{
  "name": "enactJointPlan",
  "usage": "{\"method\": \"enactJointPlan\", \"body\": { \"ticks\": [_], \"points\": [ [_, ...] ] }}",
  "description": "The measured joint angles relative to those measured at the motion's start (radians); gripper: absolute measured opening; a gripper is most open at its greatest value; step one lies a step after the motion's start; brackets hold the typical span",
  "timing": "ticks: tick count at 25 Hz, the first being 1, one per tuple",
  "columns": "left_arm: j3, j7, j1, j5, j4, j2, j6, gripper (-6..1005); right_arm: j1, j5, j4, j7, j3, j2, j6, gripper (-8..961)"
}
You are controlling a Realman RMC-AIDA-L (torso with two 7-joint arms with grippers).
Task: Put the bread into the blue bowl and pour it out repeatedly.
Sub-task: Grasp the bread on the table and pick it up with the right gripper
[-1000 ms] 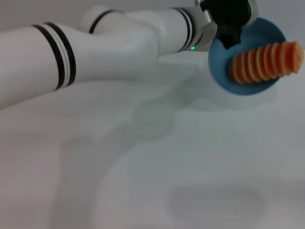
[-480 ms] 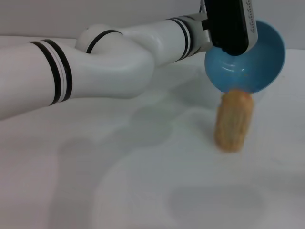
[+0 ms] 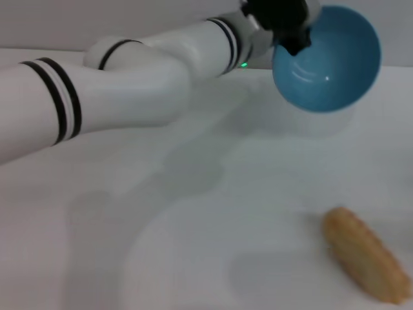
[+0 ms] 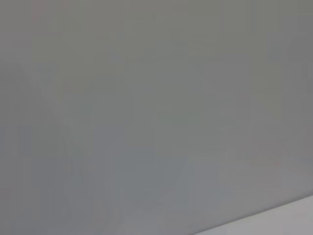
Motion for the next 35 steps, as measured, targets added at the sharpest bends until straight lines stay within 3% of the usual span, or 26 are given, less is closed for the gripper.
{"method": "enactJointPlan", "body": {
  "ticks": [6, 10, 13, 14, 15, 18, 20, 21, 23, 26, 35],
  "points": [
    [-0.045, -0.129, 0.033, 0.000, 0.002, 0.005, 0.019, -2, 0.040, -0.004, 0.030, 0.039, -0.086, 0.001, -0.005, 506],
    [-0.045, -0.169, 0.047, 0.000, -0.011, 0.006, 0.028, -2, 0.057, -0.081, -0.016, 0.276, -0.204, -0.006, -0.012, 506],
    [-0.064, -0.195, 0.049, 0.000, -0.019, 0.007, 0.044, -2, 0.044, -0.307, -0.199, 0.669, -0.287, -0.014, -0.053, 506],
    [-0.075, -0.200, 0.050, 0.000, -0.020, 0.007, 0.055, -2, 0.037, -0.497, -0.333, 0.928, -0.295, -0.014, -0.080, 506],
    [-0.088, -0.203, 0.050, 0.000, -0.020, 0.008, 0.070, -2, 0.037, -0.497, -0.333, 0.928, -0.295, -0.014, -0.080, 505],
    [-0.097, -0.205, 0.056, 0.000, -0.021, 0.006, 0.086, -1, 0.035, -0.770, -0.511, 1.236, -0.279, -0.017, -0.150, 505],
    [-0.097, -0.207, 0.061, 0.000, -0.020, 0.005, 0.089, -1, 0.049, -0.966, -0.606, 1.404, -0.233, -0.032, -0.279, 505],
    [-0.099, -0.215, 0.064, -0.001, -0.020, 0.005, 0.091, -1, 0.049, -0.966, -0.606, 1.404, -0.233, -0.032, -0.279, 505],
    [-0.100, -0.232, 0.069, -0.002, -0.021, 0.004, 0.094, -1, 0.080, -1.102, -0.620, 1.443, -0.181, -0.054, -0.384, 505],
    [-0.100, -0.234, 0.073, -0.002, -0.020, 0.004, 0.098, -2, 0.092, -1.166, -0.622, 1.445, -0.161, -0.061, -0.415, 505],
    [-0.100, -0.235, 0.073, -0.002, -0.021, 0.004, 0.102, -1, 0.080, -1.197, -0.591, 1.399, -0.158, -0.052, -0.440, 504]
  ]
}}
